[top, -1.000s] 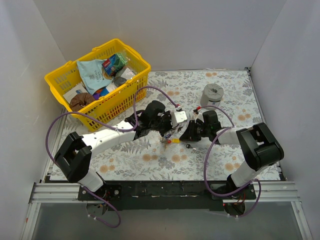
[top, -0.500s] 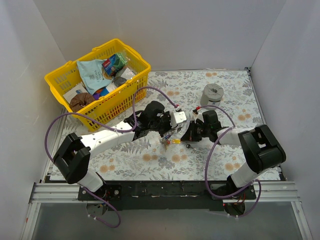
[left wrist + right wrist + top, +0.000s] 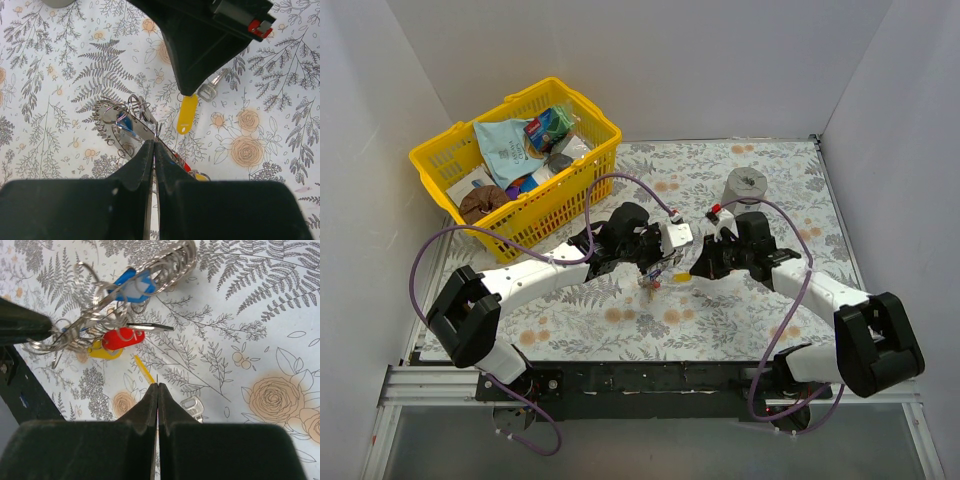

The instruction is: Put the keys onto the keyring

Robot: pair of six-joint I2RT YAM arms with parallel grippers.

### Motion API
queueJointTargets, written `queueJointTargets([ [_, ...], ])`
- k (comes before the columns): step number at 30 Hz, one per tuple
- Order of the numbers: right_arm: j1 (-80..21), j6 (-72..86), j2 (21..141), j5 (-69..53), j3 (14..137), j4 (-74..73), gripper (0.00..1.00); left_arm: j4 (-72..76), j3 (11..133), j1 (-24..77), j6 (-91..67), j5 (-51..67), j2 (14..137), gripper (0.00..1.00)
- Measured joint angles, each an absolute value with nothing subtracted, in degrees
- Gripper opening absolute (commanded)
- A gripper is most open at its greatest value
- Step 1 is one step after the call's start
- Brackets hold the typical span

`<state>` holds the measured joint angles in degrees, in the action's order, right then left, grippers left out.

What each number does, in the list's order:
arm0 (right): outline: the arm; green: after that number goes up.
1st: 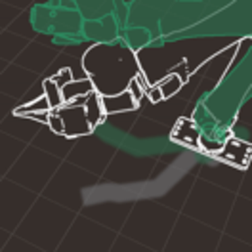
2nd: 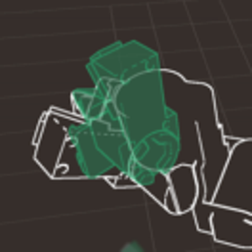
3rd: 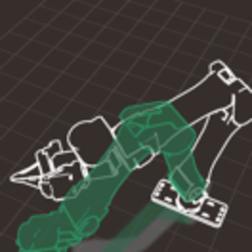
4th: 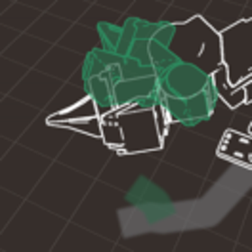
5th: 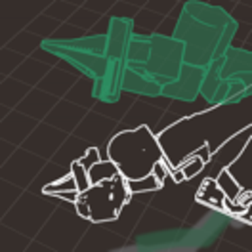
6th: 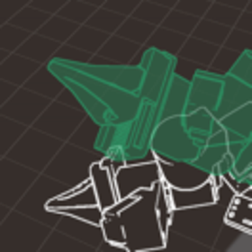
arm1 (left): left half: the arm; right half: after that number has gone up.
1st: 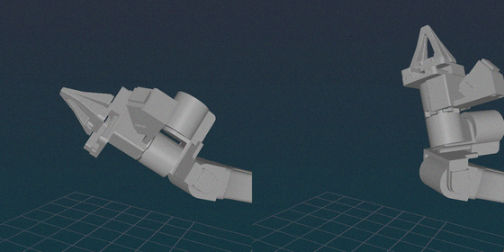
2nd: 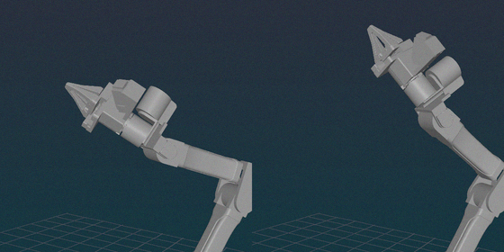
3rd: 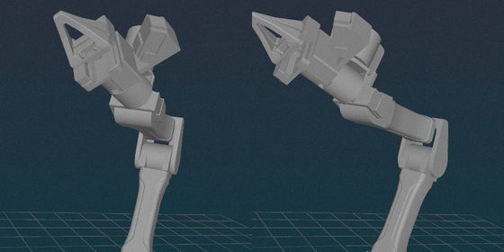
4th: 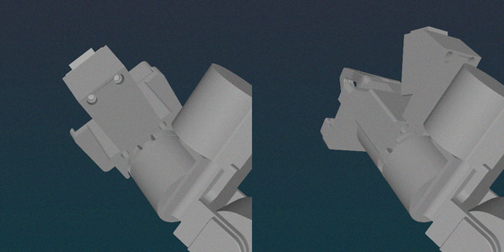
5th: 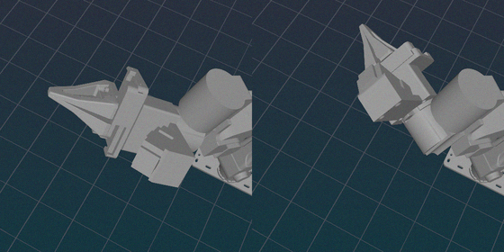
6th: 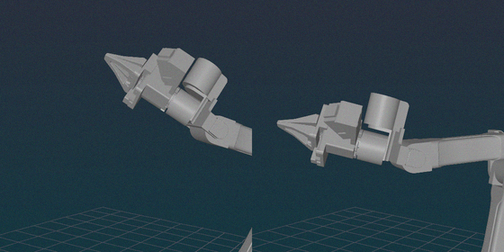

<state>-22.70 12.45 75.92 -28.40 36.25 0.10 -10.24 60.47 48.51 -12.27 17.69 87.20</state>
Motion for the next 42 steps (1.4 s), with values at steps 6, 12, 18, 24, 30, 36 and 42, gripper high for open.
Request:
queueJointTargets([
  [6,-23.29,9.58,71.09,-30.98,36.27,-3.31,0.01,-10.24,60.47,48.56,-12.47,17.67,87.24,0.00],
  [12,-24.56,7.97,70.19,-33.56,38.13,-3.81,0.01,-10.24,60.47,48.62,-12.73,17.41,87.61,0.00],
  [18,-26.30,7.22,70.19,-34.37,40.60,-3.68,0.01,-10.24,60.49,48.88,-12.91,17.08,87.68,0.00],
  [24,-28.16,7.22,70.32,-34.48,42.26,-3.09,0.01,-10.24,60.49,49.10,-13.34,17.06,87.70,0.00],
  [30,-29.95,7.01,70.39,-34.00,42.76,-2.76,0.01,-10.24,60.49,49.34,-13.72,16.95,87.70,0.00],
  [36,-30.13,7.03,70.39,-32.36,42.76,-1.54,0.01,-10.24,60.49,49.36,-13.96,16.88,87.70,0.00],
  [42,-30.28,7.05,69.38,-28.80,42.65,-1.65,0.01,-9.96,60.49,49.34,-13.93,15.97,87.70,0.00],
])
